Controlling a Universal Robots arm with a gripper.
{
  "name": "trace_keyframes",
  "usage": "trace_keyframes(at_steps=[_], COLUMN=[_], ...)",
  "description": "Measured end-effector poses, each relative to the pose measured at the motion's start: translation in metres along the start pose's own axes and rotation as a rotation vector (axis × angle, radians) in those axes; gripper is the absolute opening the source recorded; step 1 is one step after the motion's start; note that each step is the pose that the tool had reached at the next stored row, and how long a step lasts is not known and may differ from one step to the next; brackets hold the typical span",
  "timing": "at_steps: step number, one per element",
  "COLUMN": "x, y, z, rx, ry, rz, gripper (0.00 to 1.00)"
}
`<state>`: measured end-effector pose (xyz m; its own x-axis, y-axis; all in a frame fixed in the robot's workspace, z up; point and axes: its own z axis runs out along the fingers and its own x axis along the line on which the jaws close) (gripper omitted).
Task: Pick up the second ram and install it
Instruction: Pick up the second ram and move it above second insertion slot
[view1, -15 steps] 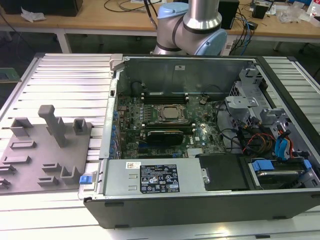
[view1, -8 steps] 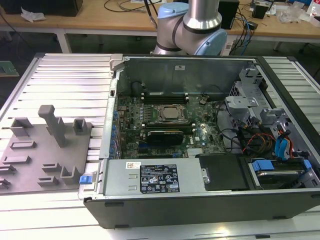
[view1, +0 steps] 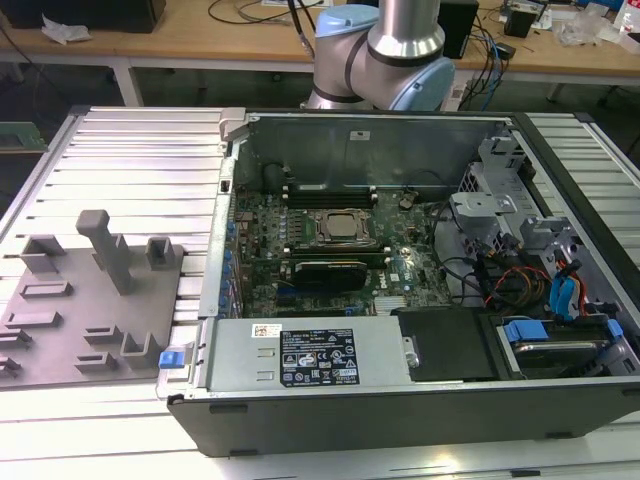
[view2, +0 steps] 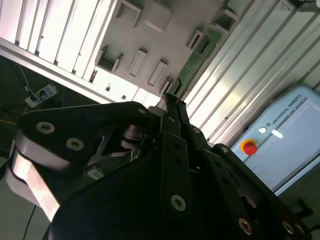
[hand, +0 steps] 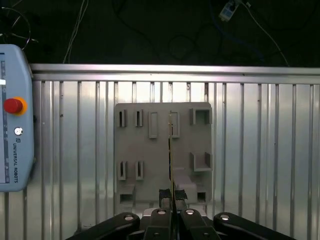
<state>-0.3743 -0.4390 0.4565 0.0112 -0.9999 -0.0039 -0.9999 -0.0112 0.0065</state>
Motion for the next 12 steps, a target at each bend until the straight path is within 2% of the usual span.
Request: trace_keyframes(at_steps=[2,3,4,11,12], x=[0.0002,0.0002,0.0003,0.0006,0.0006], y=[-0.0086,-0.0182,-0.0247,-0.0534,-0.0559], z=[-0.0001,-0.0001,-0.0002,-0.0004,-0.0004], rx=[-0.0001,0.0,-0.0002,-0.0025,-0.0029], ry=[0.0001,0.0,0.0,0.0006,0.0006], rz=[0.0,0.0,0.0,0.0,0.0], gripper=[0.13,0.13,0.13,0.13,0.13])
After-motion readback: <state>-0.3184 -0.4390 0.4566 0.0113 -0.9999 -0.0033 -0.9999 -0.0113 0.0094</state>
